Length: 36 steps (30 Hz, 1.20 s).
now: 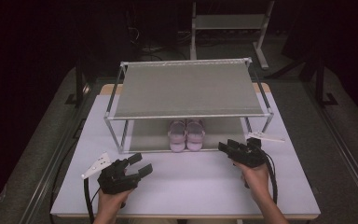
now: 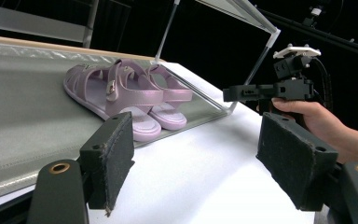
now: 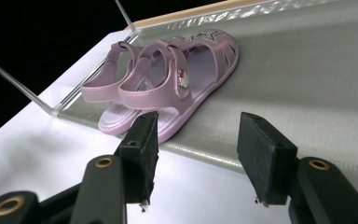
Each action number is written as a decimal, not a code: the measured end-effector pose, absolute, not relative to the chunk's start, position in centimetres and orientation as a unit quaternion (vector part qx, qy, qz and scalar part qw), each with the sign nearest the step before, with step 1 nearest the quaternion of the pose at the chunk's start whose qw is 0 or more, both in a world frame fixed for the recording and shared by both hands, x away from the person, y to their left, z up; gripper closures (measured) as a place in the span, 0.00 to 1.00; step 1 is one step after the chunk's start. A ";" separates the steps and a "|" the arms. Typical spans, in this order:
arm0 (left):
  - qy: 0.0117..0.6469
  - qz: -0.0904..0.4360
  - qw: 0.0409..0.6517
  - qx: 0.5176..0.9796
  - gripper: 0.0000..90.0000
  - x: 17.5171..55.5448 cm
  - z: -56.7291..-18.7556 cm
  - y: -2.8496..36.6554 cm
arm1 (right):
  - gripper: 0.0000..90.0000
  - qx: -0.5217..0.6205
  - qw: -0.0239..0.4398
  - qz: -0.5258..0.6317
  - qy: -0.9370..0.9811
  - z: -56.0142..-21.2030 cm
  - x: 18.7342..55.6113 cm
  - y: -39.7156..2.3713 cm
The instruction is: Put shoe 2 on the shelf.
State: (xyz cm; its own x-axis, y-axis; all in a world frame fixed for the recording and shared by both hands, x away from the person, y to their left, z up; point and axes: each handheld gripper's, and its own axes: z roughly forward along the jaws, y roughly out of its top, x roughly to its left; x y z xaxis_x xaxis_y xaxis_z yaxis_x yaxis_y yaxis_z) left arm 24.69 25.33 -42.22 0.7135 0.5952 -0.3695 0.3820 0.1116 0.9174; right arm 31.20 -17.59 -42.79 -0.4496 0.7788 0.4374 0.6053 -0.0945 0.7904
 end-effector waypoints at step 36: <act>0.369 0.081 0.645 0.664 0.30 24.8 -42.4 25.1 | 0.45 0.509 0.080 0.525 0.677 -43.0 29.0 -20.2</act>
